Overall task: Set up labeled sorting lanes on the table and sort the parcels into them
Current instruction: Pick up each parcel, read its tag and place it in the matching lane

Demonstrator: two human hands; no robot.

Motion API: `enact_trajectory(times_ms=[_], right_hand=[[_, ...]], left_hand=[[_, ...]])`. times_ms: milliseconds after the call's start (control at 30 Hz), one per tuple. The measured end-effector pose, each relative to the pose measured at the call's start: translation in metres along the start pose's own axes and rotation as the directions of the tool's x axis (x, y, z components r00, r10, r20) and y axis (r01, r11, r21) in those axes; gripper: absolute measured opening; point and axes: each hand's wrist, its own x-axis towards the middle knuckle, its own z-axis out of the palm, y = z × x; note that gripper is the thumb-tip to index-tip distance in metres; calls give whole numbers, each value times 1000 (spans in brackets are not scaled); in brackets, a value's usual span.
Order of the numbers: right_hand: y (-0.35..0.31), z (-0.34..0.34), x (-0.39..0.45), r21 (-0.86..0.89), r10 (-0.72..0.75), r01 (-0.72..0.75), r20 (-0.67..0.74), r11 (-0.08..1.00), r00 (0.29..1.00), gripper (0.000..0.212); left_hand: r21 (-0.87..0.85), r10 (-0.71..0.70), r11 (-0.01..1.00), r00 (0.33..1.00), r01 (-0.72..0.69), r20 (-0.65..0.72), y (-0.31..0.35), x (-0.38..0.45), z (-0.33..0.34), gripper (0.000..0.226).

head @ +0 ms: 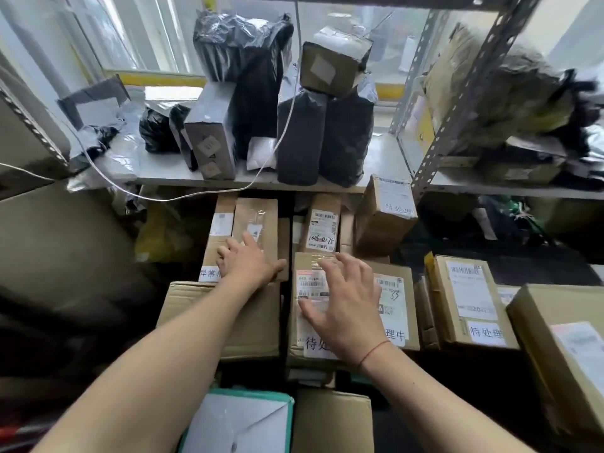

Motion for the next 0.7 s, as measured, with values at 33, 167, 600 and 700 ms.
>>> enact_trajectory(times_ms=[33,167,600,700], right_hand=[[2,0,0,4,42,-42,-5,999,999,86],[-1,8,-1,83,173,-179,71,980,982,116],[-12,0,6,556,235,-319,218,768,947,97],[-19,-25,2,706,143,-235,188,668,972,72]], left_hand=[[13,-11,1000,1000,11,-8,3,3,5,119],[32,-22,999,999,24,-38,7,7,17,115],[-65,111,991,989,-118,-102,1,-43,-3,61],[-62,175,981,976,-184,-130,-6,-54,-30,57]])
